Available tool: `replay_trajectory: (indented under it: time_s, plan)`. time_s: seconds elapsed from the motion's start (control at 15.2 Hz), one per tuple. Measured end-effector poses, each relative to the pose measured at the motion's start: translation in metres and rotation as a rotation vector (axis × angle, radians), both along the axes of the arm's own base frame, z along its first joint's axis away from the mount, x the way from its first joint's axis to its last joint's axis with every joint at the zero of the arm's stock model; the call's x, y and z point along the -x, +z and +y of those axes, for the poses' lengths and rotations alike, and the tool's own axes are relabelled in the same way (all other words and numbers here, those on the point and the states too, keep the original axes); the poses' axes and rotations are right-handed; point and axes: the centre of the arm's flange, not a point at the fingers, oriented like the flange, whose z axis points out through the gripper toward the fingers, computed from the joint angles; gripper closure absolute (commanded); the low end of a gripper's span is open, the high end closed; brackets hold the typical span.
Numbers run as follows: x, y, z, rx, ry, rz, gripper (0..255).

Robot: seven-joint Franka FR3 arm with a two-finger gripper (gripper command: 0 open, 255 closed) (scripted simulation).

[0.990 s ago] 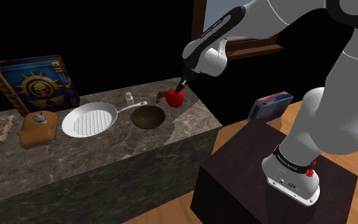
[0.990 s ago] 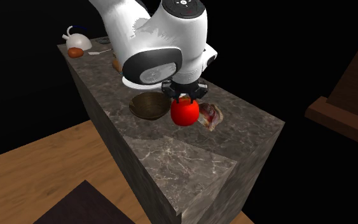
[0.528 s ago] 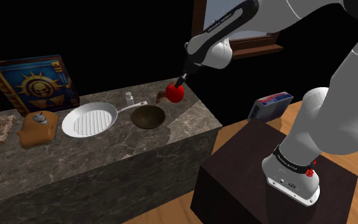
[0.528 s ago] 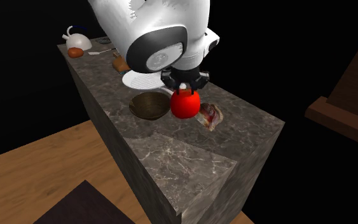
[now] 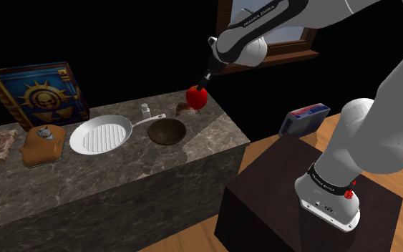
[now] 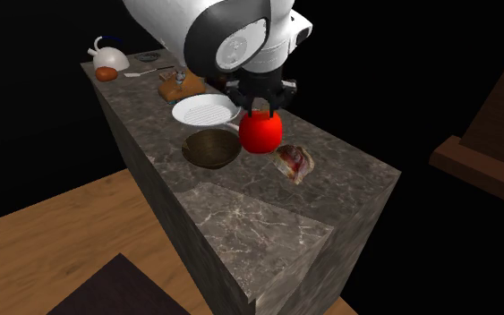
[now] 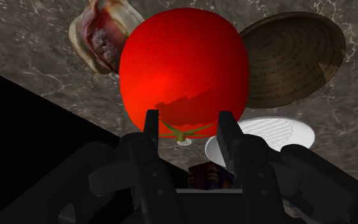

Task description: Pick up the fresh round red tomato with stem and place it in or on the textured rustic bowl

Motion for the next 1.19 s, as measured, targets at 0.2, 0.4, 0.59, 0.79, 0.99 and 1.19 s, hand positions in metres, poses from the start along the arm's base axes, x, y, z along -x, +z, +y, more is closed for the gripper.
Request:
replay_trajectory:
  time_s: [0.2,0.4,0.59,0.79,0.99,1.19]
  plan:
    - [-0.002,0.014,0.024,0.001,0.002,0.000,255]
    - [0.000,0.030,0.059,0.001,0.002,0.000,255]
    - [0.001,0.042,0.097,0.002,0.003,0.000,255]
    - [-0.001,0.055,0.133,0.001,0.002,0.000,255]
    - [0.002,0.062,0.162,0.001,0.002,0.000,255]
    - [0.002,0.050,0.171,0.001,0.000,0.001,255]
